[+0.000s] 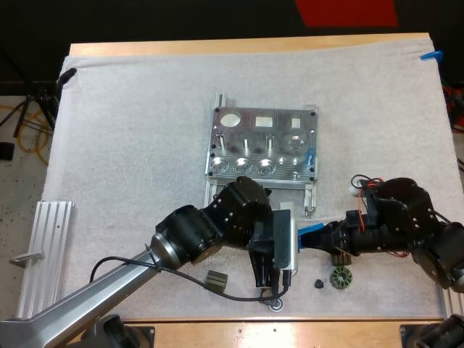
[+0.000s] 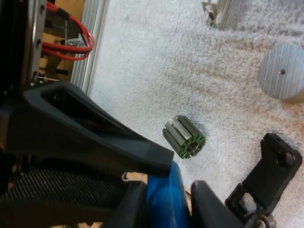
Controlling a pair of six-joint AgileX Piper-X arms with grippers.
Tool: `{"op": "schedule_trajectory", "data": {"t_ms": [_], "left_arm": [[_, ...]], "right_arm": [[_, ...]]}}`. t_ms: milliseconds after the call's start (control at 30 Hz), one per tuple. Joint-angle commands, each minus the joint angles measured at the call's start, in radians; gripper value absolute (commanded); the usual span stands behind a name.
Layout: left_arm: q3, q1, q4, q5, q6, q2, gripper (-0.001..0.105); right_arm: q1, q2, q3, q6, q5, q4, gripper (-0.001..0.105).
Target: Load cells from right to left
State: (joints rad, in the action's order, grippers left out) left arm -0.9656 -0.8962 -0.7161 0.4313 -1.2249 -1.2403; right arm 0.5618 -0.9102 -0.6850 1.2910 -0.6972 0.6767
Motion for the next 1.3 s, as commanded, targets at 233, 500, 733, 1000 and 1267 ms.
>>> {"op": "schedule_trajectory", "data": {"t_ms": [233, 500, 733, 1000, 1267], "left_arm": [[-0.012, 0.001, -0.044, 0.006, -0.004, 0.099, 0.052], [-0.012, 0.001, -0.08, -0.018, -0.028, 0.196, 0.052], [-0.012, 0.001, -0.093, -0.139, -0.035, 0.305, 0.052], [-0.012, 0.001, -0.095, -0.176, -0.144, 0.41, 0.052], [-0.012, 0.001, -0.173, -0.248, -0.155, 0.467, 0.052]], "right_arm": [[0.001, 0.001, 0.0, 0.073, -0.011, 0.001, 0.0], [0.001, 0.001, -0.074, 0.2, 0.092, 0.096, 0.0], [0.001, 0.001, -0.194, 0.392, 0.258, 0.331, 0.0], [0.001, -0.044, -0.303, 0.456, 0.397, 0.443, 0.0], [0.001, -0.229, -0.514, 0.599, 0.479, 0.594, 0.0]]}}
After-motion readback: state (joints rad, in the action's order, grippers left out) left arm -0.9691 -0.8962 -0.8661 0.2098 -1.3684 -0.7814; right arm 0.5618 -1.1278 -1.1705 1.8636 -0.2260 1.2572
